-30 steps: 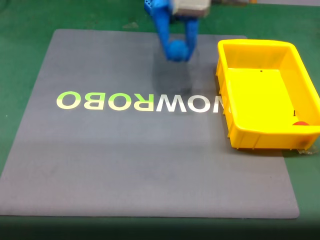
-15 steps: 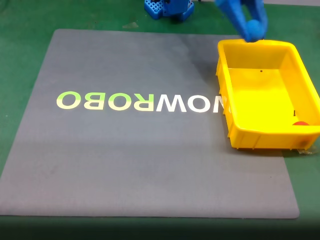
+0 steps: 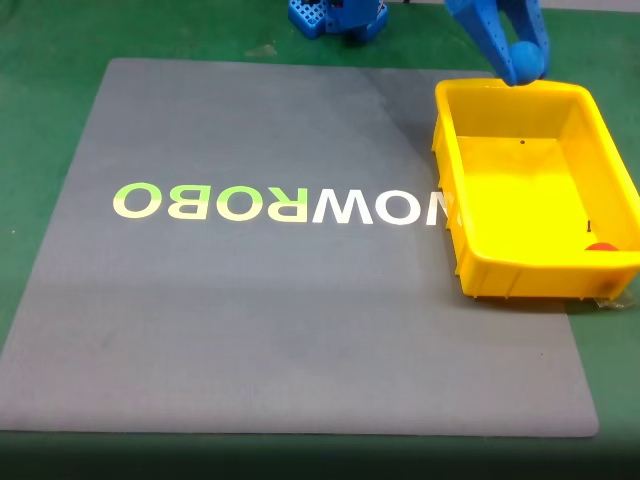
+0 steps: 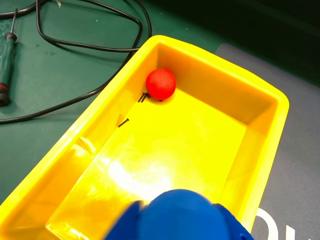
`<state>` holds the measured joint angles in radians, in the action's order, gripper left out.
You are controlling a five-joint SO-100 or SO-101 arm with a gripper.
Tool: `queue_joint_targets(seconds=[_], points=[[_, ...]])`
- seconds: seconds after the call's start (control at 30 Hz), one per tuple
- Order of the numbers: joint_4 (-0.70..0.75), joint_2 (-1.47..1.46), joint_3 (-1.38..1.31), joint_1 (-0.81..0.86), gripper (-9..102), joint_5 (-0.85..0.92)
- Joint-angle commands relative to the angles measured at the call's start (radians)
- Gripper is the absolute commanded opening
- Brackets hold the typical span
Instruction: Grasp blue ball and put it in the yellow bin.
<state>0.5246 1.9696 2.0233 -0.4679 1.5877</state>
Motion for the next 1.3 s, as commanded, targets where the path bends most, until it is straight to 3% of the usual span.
queue_joint_targets(seconds=[0.0,0.6,0.73,1.0,1.27], points=[[-0.017,0.005,-0.029,0.006,43,-0.021],[0.009,0.101,0.023,0.061,45,-0.021],[0.041,0.265,0.161,0.16,35,-0.002],[0.153,0.577,0.469,0.43,2,0.112],[0.362,0.946,0.769,0.548,0,0.167]])
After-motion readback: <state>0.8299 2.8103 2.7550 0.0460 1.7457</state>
